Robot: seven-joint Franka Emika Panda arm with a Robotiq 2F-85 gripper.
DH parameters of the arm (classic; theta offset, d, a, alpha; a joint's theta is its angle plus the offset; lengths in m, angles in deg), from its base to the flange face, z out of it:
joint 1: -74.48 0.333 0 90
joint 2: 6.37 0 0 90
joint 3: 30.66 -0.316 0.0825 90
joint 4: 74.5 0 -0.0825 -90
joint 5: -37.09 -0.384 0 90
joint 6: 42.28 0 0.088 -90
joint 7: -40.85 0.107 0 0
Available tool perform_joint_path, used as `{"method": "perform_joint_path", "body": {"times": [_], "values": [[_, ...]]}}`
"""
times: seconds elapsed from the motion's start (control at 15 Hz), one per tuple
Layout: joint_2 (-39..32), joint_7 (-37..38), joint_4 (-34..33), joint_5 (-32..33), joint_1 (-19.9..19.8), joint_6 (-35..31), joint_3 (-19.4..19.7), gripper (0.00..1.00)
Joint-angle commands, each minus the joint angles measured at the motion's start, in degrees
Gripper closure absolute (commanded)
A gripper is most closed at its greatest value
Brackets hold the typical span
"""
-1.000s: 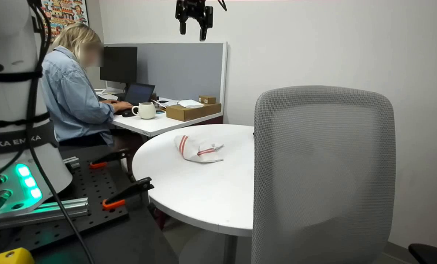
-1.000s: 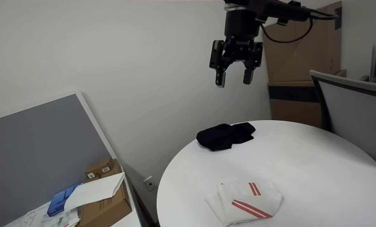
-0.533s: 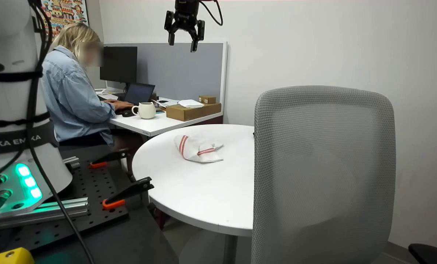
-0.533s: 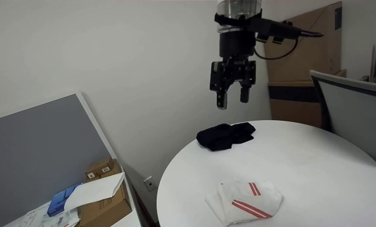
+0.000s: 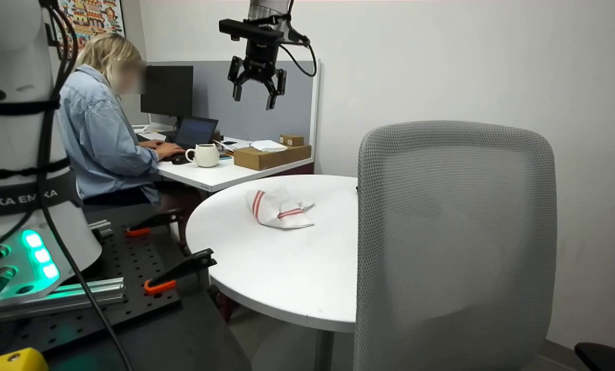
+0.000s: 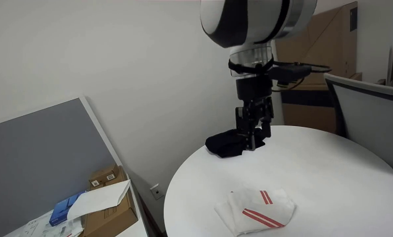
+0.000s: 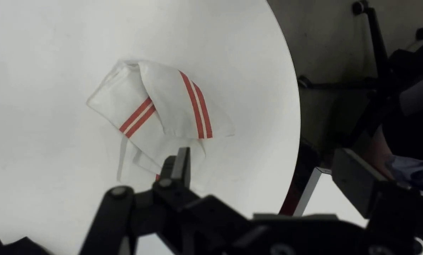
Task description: Place the towel on the backrest of the grey chair
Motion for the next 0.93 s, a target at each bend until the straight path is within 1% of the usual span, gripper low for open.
{"method": "perform_joint_path", "body": {"times": [0.0, 0.33, 0.87], "values": [[-2.53, -1.91, 2.14, 1.30, -1.49, -2.35, 0.08, 0.00], [-7.67, -2.36, 3.78, 0.40, -3.83, -8.70, 0.71, 0.00], [-15.68, -4.12, 1.35, -0.85, -8.44, -14.10, 0.89, 0.00]]}}
